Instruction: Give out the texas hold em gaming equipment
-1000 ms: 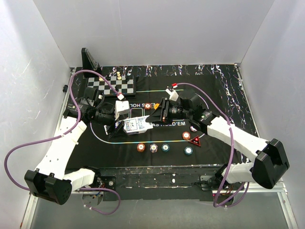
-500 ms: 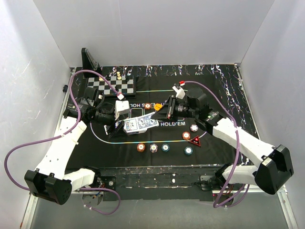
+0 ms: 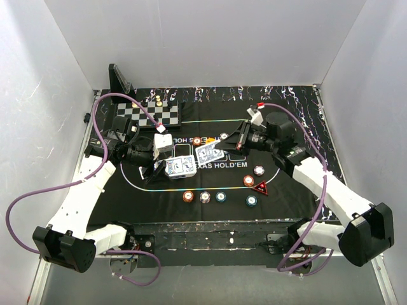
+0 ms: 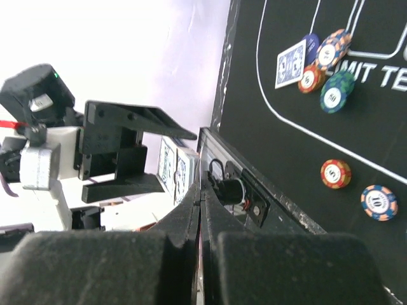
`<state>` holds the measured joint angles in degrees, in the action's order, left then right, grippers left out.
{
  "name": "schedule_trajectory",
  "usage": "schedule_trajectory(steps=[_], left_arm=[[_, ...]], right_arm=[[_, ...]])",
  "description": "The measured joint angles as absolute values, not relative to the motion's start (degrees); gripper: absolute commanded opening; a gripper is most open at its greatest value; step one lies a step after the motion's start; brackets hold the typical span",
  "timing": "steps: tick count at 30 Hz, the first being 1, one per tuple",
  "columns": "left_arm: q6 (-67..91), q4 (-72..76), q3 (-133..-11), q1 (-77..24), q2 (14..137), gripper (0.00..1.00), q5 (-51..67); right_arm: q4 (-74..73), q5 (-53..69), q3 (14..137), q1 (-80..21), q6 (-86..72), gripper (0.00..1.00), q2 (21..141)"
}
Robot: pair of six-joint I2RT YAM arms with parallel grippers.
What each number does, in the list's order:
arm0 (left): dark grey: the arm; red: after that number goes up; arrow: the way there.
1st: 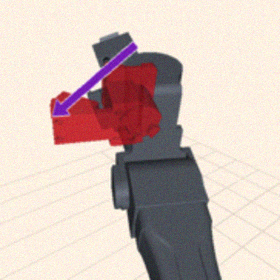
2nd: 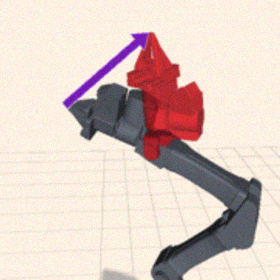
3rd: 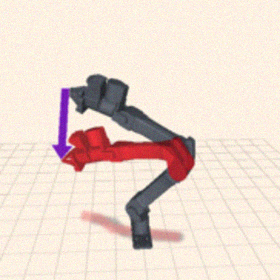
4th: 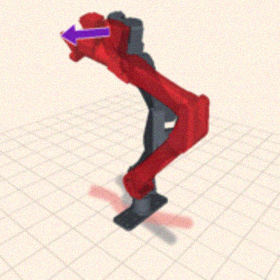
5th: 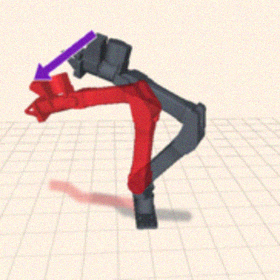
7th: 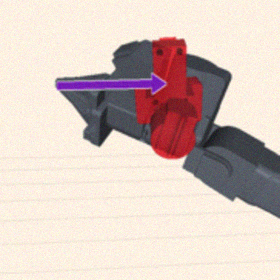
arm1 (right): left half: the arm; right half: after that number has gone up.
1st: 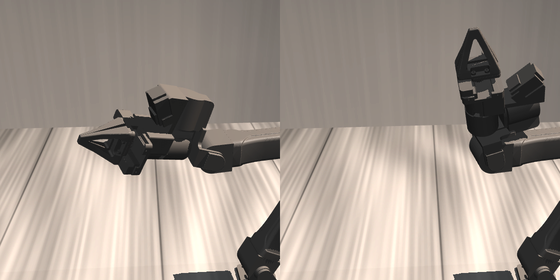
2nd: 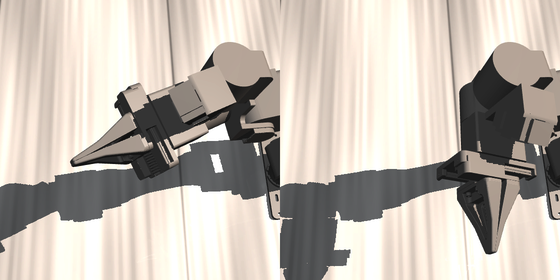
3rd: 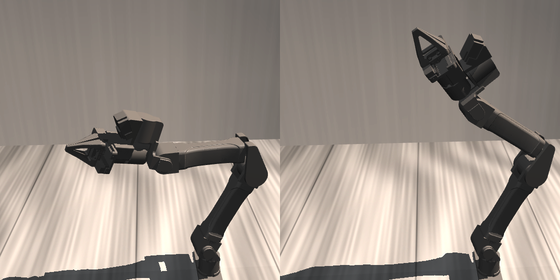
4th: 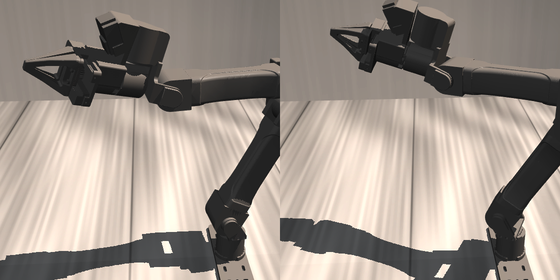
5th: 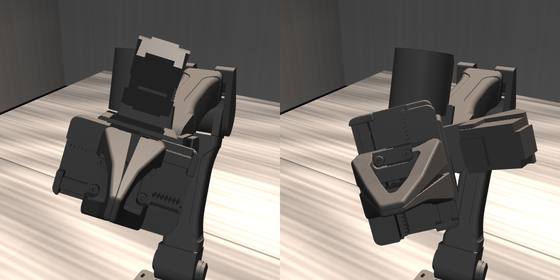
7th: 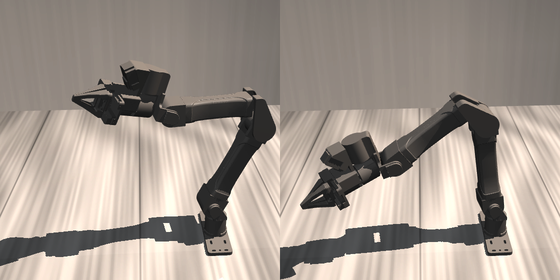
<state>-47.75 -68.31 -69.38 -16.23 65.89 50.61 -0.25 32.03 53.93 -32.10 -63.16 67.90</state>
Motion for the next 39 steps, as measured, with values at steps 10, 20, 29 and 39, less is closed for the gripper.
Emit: schedule_trajectory(steps=[10, 20, 29, 39], left_arm=[[-47.70, -68.40, -69.49, -16.23, 65.91, 0.45, 50.61], [-47.55, -68.55, -71.26, -16.23, 66.32, 0.45, 51.48], [-47.33, -68.60, -71.75, -16.23, 66.85, 0.45, 51.72], [-47.00, -68.66, -71.85, -16.23, 67.51, 0.46, 51.90]], right_arm=[[-0.05, 37.56, 62.26, -18.59, -61.36, 0.01, 76.69], [-4.08, 36.77, 89.54, -16.58, -54.15, 0.01, 112.31], [-11.20, 33.08, 106.67, -16.56, -50.96, 0.01, 131.17], [-18.48, 26.04, 115.24, -16.49, -48.69, 0.52, 138.12]])
